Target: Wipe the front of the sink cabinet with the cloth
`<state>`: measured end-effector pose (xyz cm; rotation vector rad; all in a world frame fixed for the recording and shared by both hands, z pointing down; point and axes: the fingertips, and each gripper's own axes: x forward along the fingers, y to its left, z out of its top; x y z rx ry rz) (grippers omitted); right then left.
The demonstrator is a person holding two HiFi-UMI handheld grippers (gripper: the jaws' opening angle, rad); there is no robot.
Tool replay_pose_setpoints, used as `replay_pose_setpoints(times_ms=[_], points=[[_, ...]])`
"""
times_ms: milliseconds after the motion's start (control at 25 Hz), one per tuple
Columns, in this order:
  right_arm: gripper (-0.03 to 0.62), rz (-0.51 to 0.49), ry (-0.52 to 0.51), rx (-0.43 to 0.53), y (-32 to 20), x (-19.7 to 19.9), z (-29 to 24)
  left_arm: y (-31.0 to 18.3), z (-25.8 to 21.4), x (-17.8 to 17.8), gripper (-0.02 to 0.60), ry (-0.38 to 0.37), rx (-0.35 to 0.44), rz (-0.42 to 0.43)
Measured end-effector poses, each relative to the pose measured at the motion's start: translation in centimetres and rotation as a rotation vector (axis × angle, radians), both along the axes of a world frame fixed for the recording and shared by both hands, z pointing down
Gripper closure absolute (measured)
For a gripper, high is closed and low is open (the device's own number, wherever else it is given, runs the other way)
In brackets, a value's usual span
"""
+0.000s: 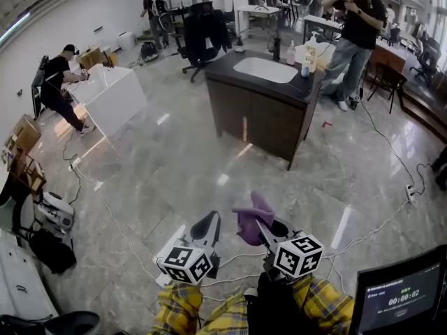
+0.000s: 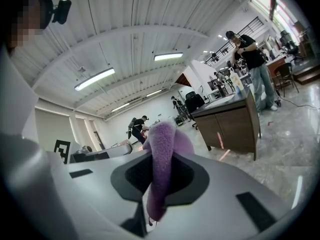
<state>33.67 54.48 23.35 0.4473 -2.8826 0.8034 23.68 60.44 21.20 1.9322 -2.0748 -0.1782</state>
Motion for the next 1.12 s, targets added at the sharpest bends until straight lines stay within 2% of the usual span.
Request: replay_pose_setpoints(times_ms=[440,880,1120], points=[[0.554,-0.054,-0.009,0.007,-4.0,-5.5,0.6,-3.4,0.9,-5.0,0.574,0.002,-0.011,-0.058],[0.554,-0.116,-0.014,0.007,-10.4,-12.8,0.1,-9.6,0.3,-10.9,0.574,-0.004,-0.003,-0.094],[0.554,-0.133,-0.005,-0.018,-13.8,-15.8,1.0,-13.2,1.4,-13.3,0.574,0.000,-0.026,-0.093]])
